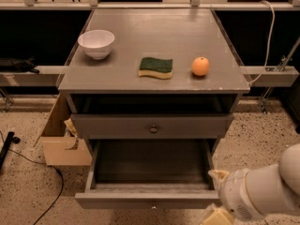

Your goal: Close middle drawer

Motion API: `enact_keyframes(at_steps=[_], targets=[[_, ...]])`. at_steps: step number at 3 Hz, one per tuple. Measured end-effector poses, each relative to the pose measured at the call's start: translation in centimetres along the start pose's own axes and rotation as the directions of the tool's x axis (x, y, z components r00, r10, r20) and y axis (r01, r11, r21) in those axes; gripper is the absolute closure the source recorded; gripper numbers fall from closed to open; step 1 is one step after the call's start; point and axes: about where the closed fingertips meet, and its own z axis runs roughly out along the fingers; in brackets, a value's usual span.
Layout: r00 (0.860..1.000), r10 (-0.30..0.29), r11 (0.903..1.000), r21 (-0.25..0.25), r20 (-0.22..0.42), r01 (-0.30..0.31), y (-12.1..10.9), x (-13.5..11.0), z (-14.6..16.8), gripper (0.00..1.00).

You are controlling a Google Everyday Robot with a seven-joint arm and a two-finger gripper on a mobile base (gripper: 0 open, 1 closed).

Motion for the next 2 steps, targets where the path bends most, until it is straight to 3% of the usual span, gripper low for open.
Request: enact_keyframes(at_steps=[2], targets=[[0.998, -0.058, 0.993, -0.104, -0.021, 0.056, 6.1, 2.2, 6.4, 0.0]])
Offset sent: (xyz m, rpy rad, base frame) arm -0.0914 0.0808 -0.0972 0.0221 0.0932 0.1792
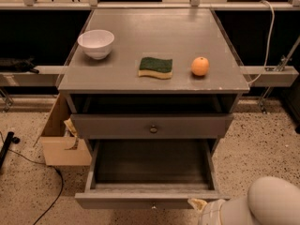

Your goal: Close middle drawer

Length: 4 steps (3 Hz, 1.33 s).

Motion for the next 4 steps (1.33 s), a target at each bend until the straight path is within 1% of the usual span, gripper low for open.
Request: enact_keyframes(at_steps=[1, 2, 3, 4], targets=[[0.995, -0.064, 0.9968, -0.052, -0.072, 0.061, 2.4, 0.4, 5.4, 0.0], [0.98, -0.115, 0.9918, -0.072, -0.161, 0.105, 2.7, 2.0, 10.4, 0.0], [0.975, -0.154, 0.9879, -0.037, -0.159, 0.15, 1.6, -0.2, 12.0, 0.0], [0.975, -0.154, 0.9879, -0.037, -0.159, 0.15, 1.6, -0.2, 12.0, 0.0]])
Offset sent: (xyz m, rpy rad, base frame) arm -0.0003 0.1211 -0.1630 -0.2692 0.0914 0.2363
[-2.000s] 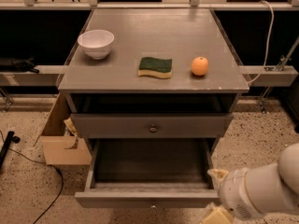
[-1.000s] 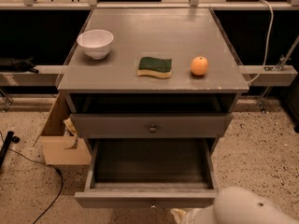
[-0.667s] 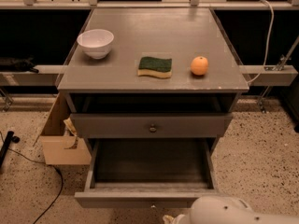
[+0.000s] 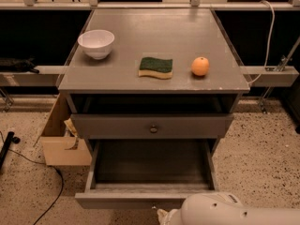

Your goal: Close middle drawer

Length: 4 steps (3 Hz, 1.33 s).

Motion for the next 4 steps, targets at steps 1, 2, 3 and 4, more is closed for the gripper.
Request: enact_keyframes(at_steps=[1, 2, 3, 4], targets=[[1.0, 0.018, 0.9996, -0.023, -0.013, -0.018, -0.3, 0.7, 1.0, 0.0], [0.998, 0.054, 0.9983, -0.021, -0.031, -0.054, -1.4, 2.3, 1.6, 0.0], [0.993, 0.103, 0.9946, 0.016, -0.055, -0.103, -3.0, 4.4, 1.3, 0.0], [0.989, 0.128, 0.9912, 0.044, -0.074, -0.125, -3.9, 5.5, 0.9, 0.0]])
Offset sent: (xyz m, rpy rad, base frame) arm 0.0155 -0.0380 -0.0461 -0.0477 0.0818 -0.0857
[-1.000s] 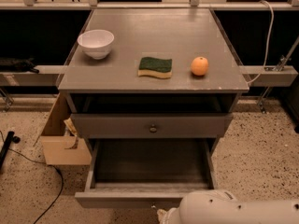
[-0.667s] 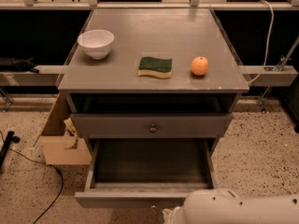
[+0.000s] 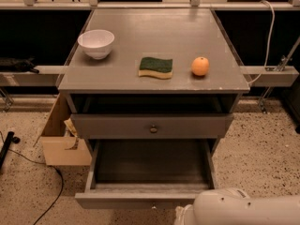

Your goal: Close middle drawer

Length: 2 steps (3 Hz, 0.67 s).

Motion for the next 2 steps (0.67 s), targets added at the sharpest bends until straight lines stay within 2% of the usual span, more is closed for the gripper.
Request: enact_keyframes(at_steps=[1, 2], targets=[[0.998, 0.065, 0.9971, 0.041, -0.003, -0.064, -1.75, 2.14, -1.7, 0.0], [0.995, 0.098, 0.9923, 0.075, 0.0, -0.098, -2.69, 2.93, -2.7, 0.0]])
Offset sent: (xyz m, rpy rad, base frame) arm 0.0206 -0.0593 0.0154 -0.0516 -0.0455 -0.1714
